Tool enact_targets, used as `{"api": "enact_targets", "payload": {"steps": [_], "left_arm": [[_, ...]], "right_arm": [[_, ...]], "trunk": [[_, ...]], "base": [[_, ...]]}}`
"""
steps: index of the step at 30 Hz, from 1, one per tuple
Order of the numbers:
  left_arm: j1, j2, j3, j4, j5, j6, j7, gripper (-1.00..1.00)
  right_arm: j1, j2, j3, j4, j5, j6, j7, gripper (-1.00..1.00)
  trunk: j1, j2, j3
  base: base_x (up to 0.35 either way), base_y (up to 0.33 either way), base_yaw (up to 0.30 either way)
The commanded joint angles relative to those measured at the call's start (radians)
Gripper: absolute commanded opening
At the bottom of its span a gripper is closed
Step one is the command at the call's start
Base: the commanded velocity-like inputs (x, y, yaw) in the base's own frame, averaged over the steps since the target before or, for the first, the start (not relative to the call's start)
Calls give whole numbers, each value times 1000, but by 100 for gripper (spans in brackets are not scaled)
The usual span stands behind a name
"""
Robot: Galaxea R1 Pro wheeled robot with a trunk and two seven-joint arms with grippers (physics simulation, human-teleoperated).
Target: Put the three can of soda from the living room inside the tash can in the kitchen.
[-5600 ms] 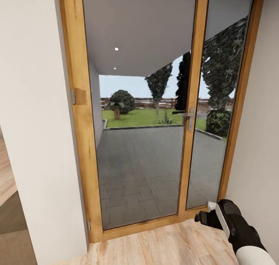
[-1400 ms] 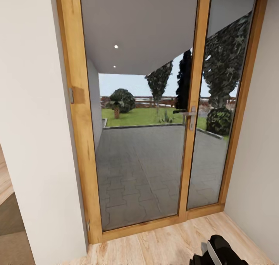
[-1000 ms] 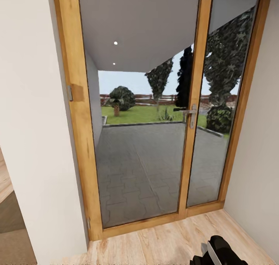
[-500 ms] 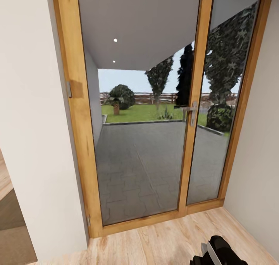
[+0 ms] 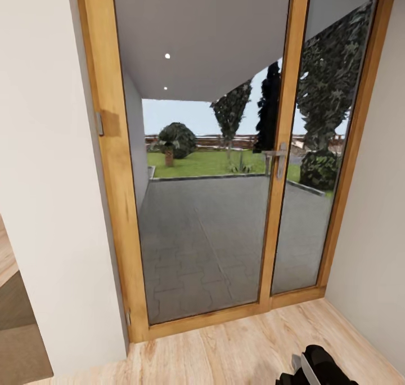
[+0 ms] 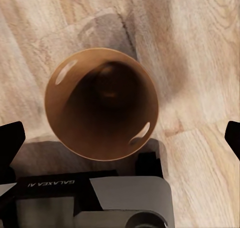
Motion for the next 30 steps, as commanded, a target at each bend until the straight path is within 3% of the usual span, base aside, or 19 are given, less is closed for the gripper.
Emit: {"api": "enact_targets", "payload": {"steps": [1,8,30], "left_arm": [[0,-2,0,0,0,0,0,100],[0,-6,0,0,0,1,0,100],[0,-6,0,0,0,1,0,100]], "right_arm": [[0,0,0,1,0,-2,0,100],[-1,0,0,2,0,-4,0,100],[-1,-1,1,3,0,-5,3,100]], "trunk": [[4,-7,-3],[31,-56,-27],[31,-56,-60]], "base": [[0,0,0],[0,0,0],[0,0,0]]}}
